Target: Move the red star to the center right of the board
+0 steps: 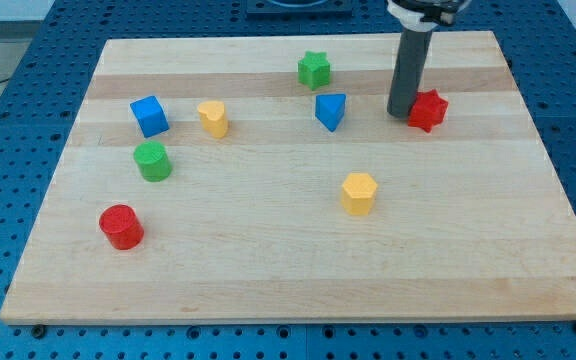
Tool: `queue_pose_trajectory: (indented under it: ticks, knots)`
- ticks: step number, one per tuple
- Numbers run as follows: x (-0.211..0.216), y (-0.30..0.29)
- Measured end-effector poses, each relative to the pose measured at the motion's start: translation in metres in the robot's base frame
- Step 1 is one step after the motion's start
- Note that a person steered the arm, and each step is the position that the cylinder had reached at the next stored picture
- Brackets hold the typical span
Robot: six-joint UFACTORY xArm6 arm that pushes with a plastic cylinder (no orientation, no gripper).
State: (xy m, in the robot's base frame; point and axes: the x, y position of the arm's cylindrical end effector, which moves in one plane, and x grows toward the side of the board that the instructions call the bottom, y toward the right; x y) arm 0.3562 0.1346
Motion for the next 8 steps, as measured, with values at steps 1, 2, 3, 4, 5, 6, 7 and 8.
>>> queue_pose_trajectory:
  ticks: [1, 2, 3, 4, 5, 6, 7, 8]
  knots:
    - [0.008, 0.011]
    - [0.016, 0.024]
    - [0.024, 0.039]
    - [0.024, 0.023]
    - [0.009, 0.013]
    - [-0.009, 0.013]
    - [-0.012, 0.024]
    - [0.004, 0.047]
